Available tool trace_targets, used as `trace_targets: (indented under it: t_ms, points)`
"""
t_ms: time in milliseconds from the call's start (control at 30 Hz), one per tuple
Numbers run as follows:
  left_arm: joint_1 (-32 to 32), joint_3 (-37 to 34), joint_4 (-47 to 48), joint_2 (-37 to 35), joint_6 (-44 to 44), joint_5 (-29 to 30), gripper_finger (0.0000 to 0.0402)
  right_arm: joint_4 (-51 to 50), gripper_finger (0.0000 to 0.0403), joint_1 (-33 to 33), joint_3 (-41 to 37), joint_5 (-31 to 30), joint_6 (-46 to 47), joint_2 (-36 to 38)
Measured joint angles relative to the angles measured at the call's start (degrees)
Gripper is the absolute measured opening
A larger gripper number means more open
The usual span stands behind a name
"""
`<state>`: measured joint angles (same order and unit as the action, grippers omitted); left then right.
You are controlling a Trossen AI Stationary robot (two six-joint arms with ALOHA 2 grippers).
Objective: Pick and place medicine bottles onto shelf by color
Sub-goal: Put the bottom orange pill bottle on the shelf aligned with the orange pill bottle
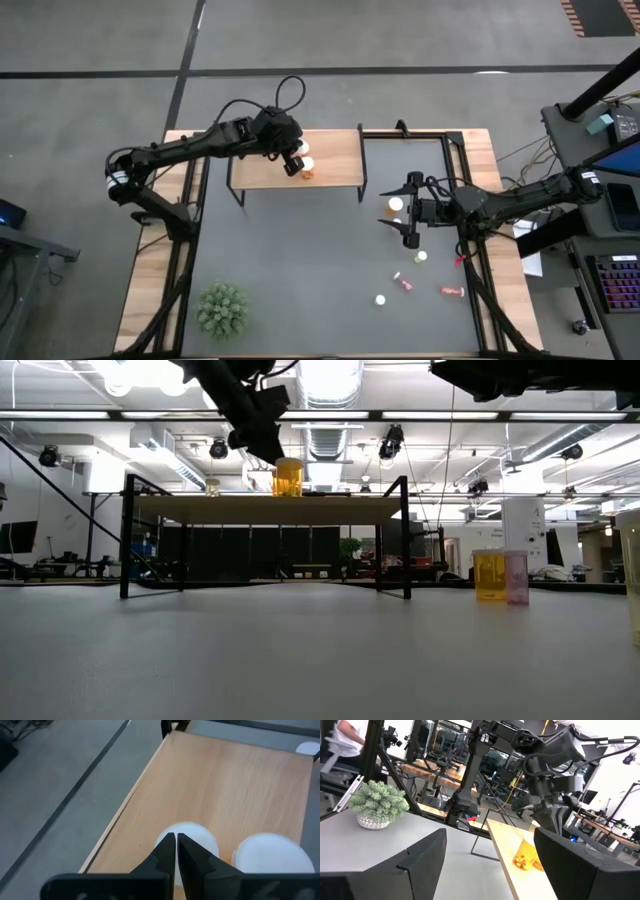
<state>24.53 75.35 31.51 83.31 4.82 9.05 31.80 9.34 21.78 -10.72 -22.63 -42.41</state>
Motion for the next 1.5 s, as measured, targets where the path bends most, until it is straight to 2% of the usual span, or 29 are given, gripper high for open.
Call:
trace_targets:
  t_ms: [233,467,700,900,1067,1500]
  points:
    - [-0.21,0.98,-0.26,-0.79,0.22,0.45,0.0001,0.01,0.0290,0.00,-0.02,0.00,-0.03,0.00]
    - [-3.05,1.25,0.41,-5.68,0.02,-0.16,0.0001,0.26,0.0290,0.00,-0.02,0.00,-0.70,0.00]
    - [-3.89,-0.73,11.48,-7.82,-0.02,2.60,0.0001,0.10,0.0290,0.01,0.25,0.02,-0.71,0.00]
    - [-3.61,-3.77,9.80,-5.41,0.07,3.66,0.0001,0.02,0.0290,0.01,0.26,0.02,-0.57,0.00]
    - [-3.13,-4.20,9.07,-2.00,0.57,8.01,0.0001,-0.14,0.0290,0.00,0.26,0.02,-0.55,0.00]
    - [-2.99,-3.37,4.80,-0.57,2.03,7.99,0.0001,-0.14,0.0290,0.00,0.26,0.02,-0.55,0.00]
